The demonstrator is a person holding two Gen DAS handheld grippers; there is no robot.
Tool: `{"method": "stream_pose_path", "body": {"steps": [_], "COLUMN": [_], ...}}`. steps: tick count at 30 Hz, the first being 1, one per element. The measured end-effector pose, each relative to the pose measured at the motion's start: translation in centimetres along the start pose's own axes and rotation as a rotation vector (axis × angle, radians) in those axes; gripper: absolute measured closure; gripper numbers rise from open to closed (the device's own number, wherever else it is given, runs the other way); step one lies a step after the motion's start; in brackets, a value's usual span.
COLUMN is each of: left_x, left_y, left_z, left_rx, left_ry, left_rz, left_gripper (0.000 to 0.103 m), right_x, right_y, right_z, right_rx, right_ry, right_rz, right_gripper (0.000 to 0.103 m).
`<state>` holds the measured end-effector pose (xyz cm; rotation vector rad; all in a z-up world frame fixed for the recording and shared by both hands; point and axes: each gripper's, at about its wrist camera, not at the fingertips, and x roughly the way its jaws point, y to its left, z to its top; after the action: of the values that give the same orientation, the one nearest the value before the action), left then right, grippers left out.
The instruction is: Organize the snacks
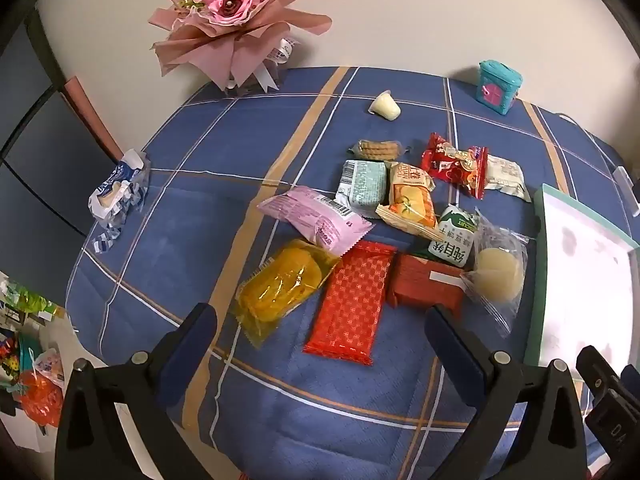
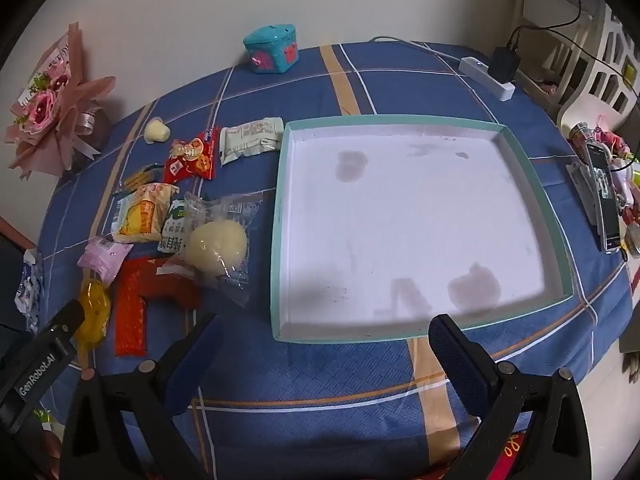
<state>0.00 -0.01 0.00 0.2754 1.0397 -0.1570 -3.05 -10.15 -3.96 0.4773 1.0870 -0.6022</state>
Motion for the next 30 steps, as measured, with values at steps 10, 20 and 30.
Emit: {"method": "stream_pose_path", "body": {"steps": [10, 20, 30], "left_x": [-0.3, -0.4, -0.6], "left_y": [-0.9, -0.9, -1.0], "left_z": [-0.1, -0.1, 0.1], "left_rx": [0.011, 0.02, 0.021], "left_ry": [-0.003, -0.006, -0.006], "left_rz": [-0.016, -0.026, -0.028], "left_gripper": [0.0, 0.0, 0.0], "right_x": [-0.2, -0.6, -1.1], "right_y": [-0.1, -0.2, -0.3], "right_z": [0.3, 0.0, 0.1], "right_rx": [0.001, 0.009, 0.013], "right_ry": [0.005, -0.023, -0.038], "right_rz": [0.003, 0.002, 0.009], "right_gripper": [0.0, 0.0, 0.0]}}
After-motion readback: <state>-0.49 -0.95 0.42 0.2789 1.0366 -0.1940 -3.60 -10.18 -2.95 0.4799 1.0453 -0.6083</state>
